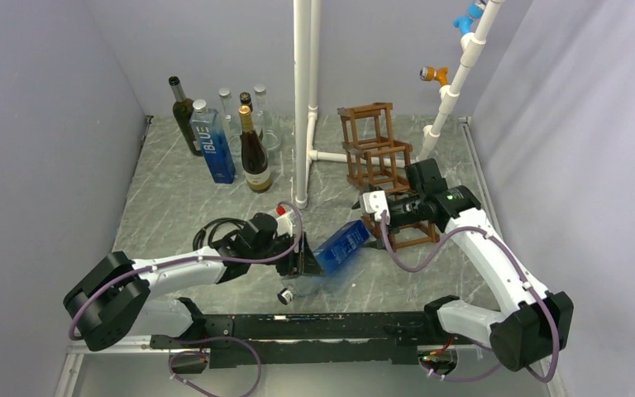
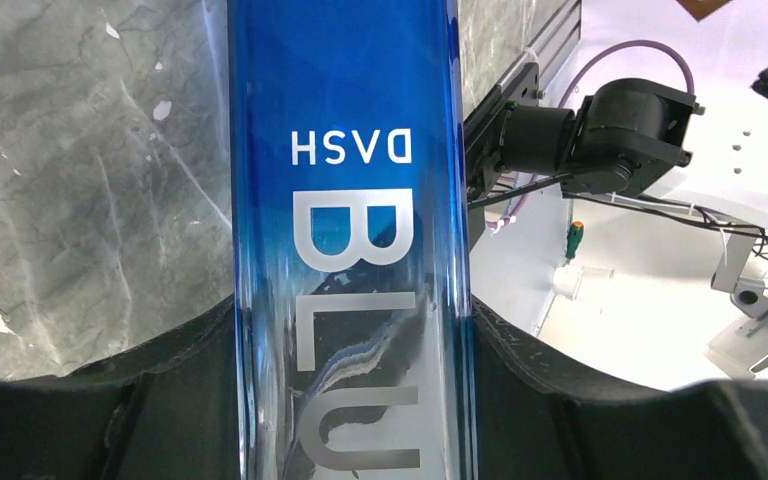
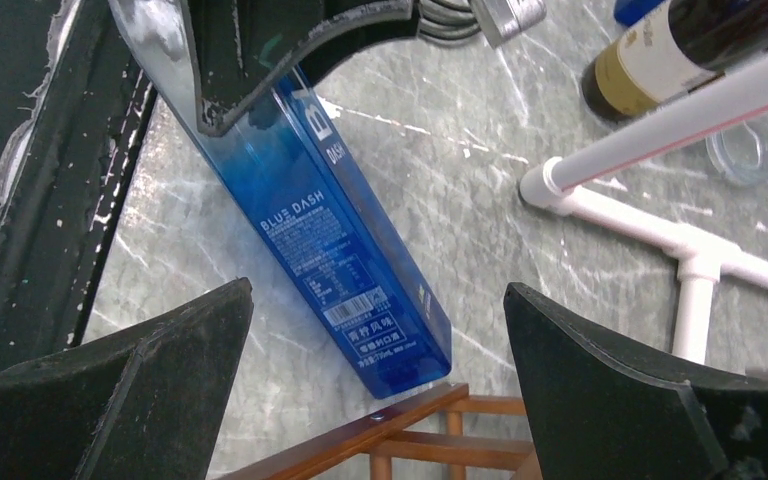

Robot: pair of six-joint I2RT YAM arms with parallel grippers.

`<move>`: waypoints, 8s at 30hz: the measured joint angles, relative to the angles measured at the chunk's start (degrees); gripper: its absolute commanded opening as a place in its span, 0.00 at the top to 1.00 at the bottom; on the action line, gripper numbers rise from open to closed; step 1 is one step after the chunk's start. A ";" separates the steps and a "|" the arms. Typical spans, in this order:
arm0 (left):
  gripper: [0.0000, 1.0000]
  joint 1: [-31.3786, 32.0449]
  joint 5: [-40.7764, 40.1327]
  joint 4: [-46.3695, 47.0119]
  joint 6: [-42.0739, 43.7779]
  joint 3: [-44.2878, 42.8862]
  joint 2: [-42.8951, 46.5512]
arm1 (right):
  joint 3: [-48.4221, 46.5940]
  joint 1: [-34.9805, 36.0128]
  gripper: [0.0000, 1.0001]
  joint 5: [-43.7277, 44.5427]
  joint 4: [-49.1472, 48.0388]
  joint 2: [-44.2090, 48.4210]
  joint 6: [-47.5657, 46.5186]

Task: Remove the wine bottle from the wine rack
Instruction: Pick up the wine bottle from the wine rack.

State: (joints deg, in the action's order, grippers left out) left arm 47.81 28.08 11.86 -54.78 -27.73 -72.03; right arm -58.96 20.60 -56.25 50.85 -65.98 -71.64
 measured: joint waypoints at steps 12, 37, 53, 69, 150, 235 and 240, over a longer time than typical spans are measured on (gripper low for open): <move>1.00 0.00 3.41 0.79 -0.13 -3.10 -2.82 | 0.83 -13.14 0.00 0.26 6.16 6.54 3.80; 1.00 -0.02 8.15 3.61 -1.38 -7.02 -8.90 | -6.88 -23.47 0.00 8.39 6.51 9.90 14.19; 1.00 -0.76 8.63 -2.62 0.52 -7.19 -5.14 | -5.44 -9.46 0.01 -3.93 17.07 5.97 -1.92; 1.00 -3.28 12.46 -9.46 -1.53 -8.74 -4.17 | -1.84 12.26 0.00 7.15 3.13 -7.54 -6.21; 0.00 -5.88 -16.90 -0.59 16.22 5.27 42.18 | 12.22 10.62 1.00 1.49 -7.89 -8.79 -3.89; 1.00 6.58 -0.26 70.73 38.95 2.40 -13.90 | 14.14 -1.99 0.17 -19.65 -11.37 -5.09 7.02; 1.00 6.60 -0.02 61.46 39.28 2.43 -9.18 | 14.14 -1.95 0.08 -20.41 -10.69 -4.79 5.11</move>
State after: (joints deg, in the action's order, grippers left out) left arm 54.41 28.05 73.32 -15.51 -25.30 -81.21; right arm -44.82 18.65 -76.66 40.16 -70.76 -66.52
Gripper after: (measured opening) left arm 0.653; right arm 0.877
